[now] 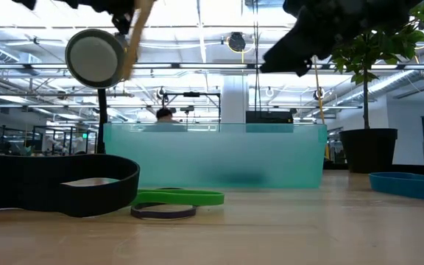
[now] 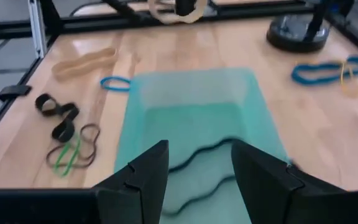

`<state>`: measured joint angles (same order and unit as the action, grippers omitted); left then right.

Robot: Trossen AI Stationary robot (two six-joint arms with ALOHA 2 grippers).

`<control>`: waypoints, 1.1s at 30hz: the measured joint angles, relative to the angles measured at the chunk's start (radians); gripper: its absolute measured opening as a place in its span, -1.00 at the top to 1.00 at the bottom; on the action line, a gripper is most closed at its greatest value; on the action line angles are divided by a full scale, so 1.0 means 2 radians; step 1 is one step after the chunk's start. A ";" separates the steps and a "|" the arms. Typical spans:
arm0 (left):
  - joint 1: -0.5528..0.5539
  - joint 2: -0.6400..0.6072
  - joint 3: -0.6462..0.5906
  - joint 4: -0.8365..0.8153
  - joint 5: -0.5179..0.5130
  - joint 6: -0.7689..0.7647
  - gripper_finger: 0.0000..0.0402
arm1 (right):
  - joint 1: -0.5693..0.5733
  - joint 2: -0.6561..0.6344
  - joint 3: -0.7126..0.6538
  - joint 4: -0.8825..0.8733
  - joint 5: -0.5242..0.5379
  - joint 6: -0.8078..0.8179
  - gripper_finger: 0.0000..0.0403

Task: Pick and place rubber bands into bin
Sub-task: Put the brown rubber band into the green bin

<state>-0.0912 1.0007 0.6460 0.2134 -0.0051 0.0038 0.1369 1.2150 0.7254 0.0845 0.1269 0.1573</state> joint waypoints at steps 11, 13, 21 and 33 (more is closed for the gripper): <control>0.009 0.165 0.000 0.129 0.002 -0.008 0.90 | 0.071 -0.084 0.000 -0.127 0.028 0.066 0.16; 0.012 0.189 0.000 0.142 0.002 -0.016 0.93 | 0.083 -0.093 0.000 -0.157 0.028 0.087 0.16; 0.024 0.261 0.000 0.149 0.001 -0.055 0.89 | 0.127 -0.099 0.000 -0.270 0.028 0.183 0.16; 0.023 0.342 0.000 0.158 0.002 -0.135 0.84 | 0.171 -0.098 0.000 -0.366 0.026 0.269 0.16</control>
<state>-0.0444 1.6839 0.6460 0.5293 -0.0010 -0.2663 0.4785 1.0183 0.7254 -0.6482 0.1790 0.6946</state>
